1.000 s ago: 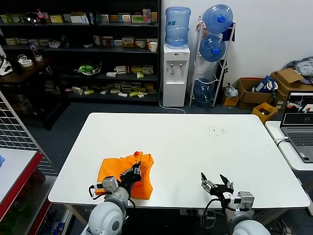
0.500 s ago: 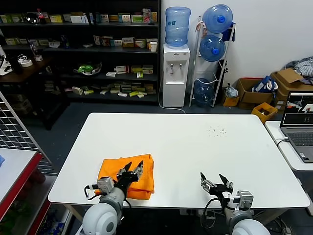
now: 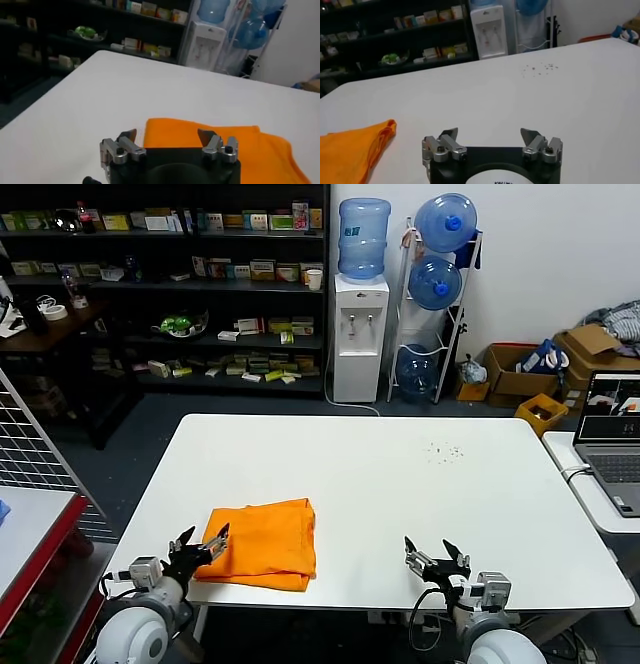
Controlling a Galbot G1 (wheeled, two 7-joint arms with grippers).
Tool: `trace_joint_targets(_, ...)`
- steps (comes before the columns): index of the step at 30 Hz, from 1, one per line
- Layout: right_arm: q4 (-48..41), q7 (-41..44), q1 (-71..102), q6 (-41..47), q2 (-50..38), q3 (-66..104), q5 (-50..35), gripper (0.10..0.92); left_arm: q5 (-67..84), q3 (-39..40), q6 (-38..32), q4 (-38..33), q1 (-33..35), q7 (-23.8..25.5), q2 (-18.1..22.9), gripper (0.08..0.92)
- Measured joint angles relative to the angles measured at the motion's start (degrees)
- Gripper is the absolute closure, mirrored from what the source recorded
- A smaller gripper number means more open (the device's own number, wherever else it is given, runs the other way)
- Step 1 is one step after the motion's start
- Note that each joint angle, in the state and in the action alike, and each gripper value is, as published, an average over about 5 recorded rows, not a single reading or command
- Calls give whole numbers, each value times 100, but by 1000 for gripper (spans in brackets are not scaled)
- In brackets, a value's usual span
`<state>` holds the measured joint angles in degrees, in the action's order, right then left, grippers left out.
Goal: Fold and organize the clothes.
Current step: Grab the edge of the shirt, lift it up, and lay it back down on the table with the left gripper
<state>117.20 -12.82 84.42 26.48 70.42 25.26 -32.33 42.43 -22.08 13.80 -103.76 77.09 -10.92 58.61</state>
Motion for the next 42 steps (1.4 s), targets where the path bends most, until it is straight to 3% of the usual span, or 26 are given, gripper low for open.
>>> trace_joint_targets(15,9,-1,31,-8,41,4,15,203,149,-35,-134,365,-5,214,-42,180)
trace_joint_targets(18,3,-1,30,-6,38,5,11,203,153,-23,-148,416,11,233,-42,213)
trace_joint_targets(42,-7,-5,79,-27,40,34,14,203,94,47,-319,395,60,385,58,879)
